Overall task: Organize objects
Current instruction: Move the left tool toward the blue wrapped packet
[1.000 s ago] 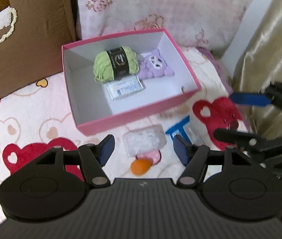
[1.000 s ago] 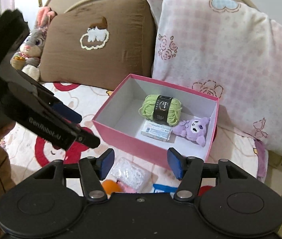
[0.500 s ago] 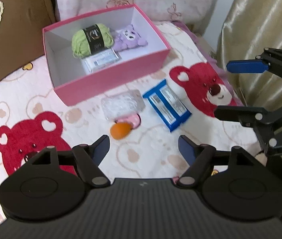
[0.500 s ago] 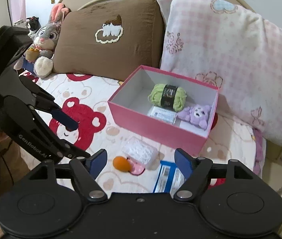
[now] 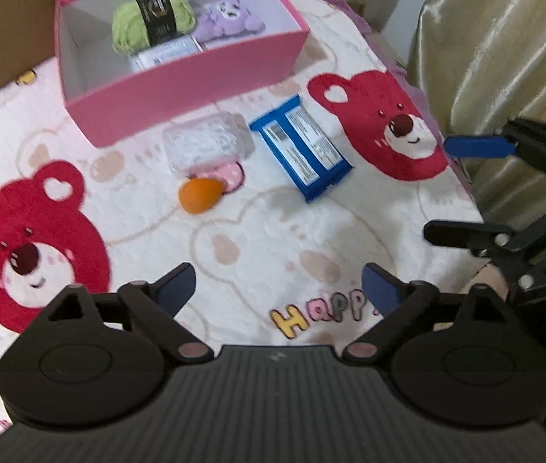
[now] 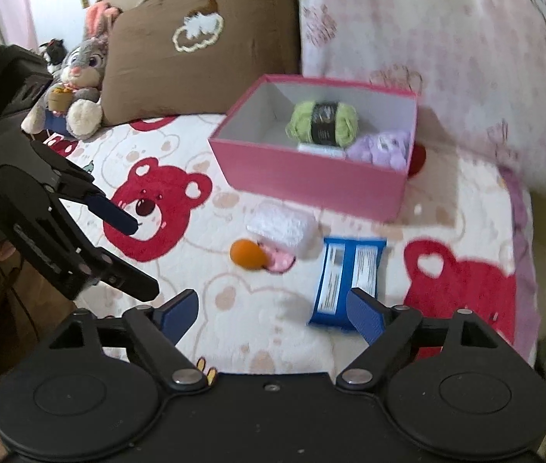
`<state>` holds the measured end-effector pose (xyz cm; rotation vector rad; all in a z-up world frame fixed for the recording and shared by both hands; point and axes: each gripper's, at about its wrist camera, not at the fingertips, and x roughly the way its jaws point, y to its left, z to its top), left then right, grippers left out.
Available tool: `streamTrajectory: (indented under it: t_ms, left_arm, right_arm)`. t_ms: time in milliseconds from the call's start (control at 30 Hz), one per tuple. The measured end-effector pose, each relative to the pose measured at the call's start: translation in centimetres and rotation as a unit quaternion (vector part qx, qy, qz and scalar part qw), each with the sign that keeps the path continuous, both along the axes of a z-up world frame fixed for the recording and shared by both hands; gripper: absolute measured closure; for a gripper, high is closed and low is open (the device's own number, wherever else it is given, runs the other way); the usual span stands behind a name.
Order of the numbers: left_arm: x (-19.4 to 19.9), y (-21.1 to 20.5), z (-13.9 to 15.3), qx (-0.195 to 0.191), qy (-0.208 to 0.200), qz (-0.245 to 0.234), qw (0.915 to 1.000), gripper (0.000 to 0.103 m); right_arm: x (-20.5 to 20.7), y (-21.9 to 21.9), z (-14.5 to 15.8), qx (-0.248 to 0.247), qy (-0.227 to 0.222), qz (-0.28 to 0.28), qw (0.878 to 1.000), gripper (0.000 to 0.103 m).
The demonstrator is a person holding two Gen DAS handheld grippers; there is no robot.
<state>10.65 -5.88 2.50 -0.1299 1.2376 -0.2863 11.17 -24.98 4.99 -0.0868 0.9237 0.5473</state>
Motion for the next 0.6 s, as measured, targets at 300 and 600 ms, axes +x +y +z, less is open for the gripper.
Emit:
streamTrajectory:
  t_ms: [300,600]
  left_arm:
    - [1.4,-0.3,-2.9,-0.007,0.005,0.020,0.9998,0.002]
    - [3.8,0.0,-5.8,0.019,-0.057,0.020,0.9980,0.002]
  right_arm:
    - [0.2,-2.1,-5.4,0.019,0.034,-0.059,0.998,0.016]
    - [3.1,-1.9,-9.5,0.016,0.071,-0.081,0.994,0.016]
